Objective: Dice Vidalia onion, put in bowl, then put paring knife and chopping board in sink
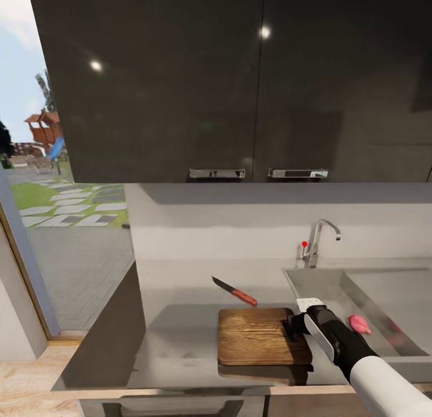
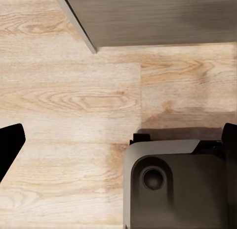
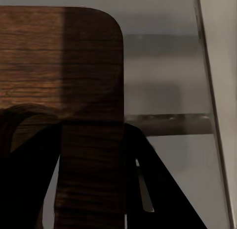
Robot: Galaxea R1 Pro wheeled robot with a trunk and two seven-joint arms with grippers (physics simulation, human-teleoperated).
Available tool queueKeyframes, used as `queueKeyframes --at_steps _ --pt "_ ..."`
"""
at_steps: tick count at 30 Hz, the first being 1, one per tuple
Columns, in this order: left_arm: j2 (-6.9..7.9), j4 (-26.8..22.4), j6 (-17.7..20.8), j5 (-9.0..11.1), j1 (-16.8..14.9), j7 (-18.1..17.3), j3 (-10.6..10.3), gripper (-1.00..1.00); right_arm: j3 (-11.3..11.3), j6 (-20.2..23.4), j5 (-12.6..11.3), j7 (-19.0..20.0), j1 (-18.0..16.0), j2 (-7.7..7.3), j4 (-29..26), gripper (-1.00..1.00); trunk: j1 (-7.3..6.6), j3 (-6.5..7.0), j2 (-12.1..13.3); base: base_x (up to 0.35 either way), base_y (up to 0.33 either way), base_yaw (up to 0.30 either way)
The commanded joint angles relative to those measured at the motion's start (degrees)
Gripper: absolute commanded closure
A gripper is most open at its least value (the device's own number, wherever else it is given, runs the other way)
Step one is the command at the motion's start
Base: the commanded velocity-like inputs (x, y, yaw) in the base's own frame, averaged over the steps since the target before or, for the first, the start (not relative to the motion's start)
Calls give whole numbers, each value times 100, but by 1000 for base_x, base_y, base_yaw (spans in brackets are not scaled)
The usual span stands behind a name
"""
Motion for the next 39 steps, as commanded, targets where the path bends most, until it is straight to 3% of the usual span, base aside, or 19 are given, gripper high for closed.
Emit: queueKeyframes --at_steps 1,15,39 --pt "0 -7 -8 -1 4 -3 6 -100 37 15 -63 -54 -3 -8 -9 100 2 -10 -4 0 0 0" --pt "0 -7 -8 -1 4 -3 6 -100 29 16 -56 213 -3 -16 -21 100 2 -126 -4 0 0 0" --pt "-18 2 -9 -3 4 -3 0 -100 29 16 -54 247 -3 -17 -19 100 2 -135 -4 34 0 0"
